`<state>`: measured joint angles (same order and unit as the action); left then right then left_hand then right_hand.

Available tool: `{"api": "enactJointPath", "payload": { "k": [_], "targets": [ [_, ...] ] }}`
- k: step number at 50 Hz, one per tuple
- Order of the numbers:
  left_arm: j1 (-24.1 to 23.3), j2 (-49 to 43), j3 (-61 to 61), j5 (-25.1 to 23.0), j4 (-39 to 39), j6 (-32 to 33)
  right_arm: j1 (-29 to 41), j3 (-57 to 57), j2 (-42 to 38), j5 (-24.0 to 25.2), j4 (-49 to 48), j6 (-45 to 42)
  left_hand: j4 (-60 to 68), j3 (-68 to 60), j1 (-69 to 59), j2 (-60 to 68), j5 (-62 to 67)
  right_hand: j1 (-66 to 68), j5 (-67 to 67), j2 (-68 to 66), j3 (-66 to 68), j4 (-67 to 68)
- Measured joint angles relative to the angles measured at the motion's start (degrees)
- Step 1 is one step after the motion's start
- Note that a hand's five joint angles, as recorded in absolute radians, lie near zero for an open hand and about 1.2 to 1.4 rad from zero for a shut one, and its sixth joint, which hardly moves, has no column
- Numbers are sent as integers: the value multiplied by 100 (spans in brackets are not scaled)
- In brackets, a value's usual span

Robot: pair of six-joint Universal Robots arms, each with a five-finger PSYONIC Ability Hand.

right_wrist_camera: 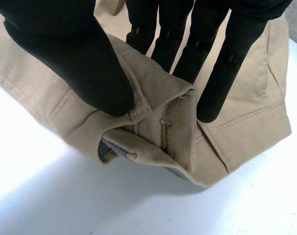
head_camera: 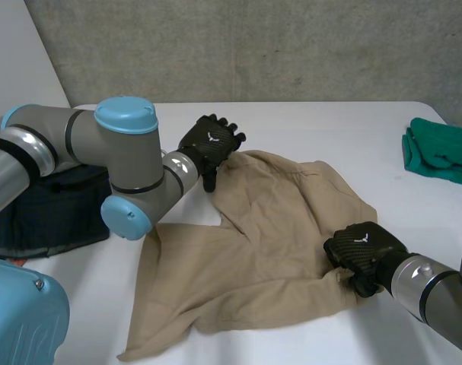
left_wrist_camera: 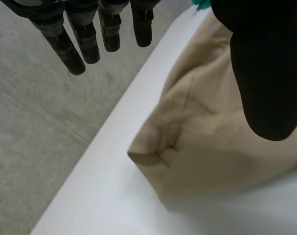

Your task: Fold the laundry.

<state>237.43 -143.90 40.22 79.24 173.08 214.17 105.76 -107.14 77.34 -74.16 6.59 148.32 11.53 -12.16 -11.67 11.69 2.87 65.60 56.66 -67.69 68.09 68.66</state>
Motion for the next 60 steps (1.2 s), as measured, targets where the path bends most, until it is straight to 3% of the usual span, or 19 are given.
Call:
{"api": "enactJointPath", "payload": {
  "k": [9,17,24,32,40,45,56,60],
  "targets": [
    [-101,-220,-308,-328,-180,413,12,-7,24,-51,-69,73,71,-50,-78,80,35,0,0,0,1,2],
    [-55,-690,-930,-656,-1133,1100,-3,-24,-10,-49,-152,49,1765,-1676,-1786,1718,1629,0,0,0,0,2],
    [-16,-1080,-1501,-913,-1809,1224,-10,-48,-73,-46,-208,47,1221,-1228,-1248,1271,1067,0,0,0,0,2],
    [-3,-1364,-1873,-793,-2006,1326,-19,-61,-136,-40,-258,42,1339,-1296,-1377,1332,1194,0,1,0,1,3],
    [-20,-1592,-2119,-465,-1995,1765,-42,-57,-159,-30,-282,33,5474,-5358,-5485,5455,5247,0,0,0,1,3],
    [-34,-1518,-2079,-75,-1833,1941,-70,-42,-159,-27,-283,31,5687,-5567,-5485,5668,5361,0,0,0,1,3],
    [182,-963,-1264,1620,-1250,1779,11,-20,-156,-31,-284,36,5687,-5571,-5485,5668,5361,0,113,0,1,3],
    [238,-771,-898,1938,-1273,1644,118,-7,-158,-42,-309,52,5687,-5571,-5485,5669,5361,0,145,0,1,3]
  ]
}}
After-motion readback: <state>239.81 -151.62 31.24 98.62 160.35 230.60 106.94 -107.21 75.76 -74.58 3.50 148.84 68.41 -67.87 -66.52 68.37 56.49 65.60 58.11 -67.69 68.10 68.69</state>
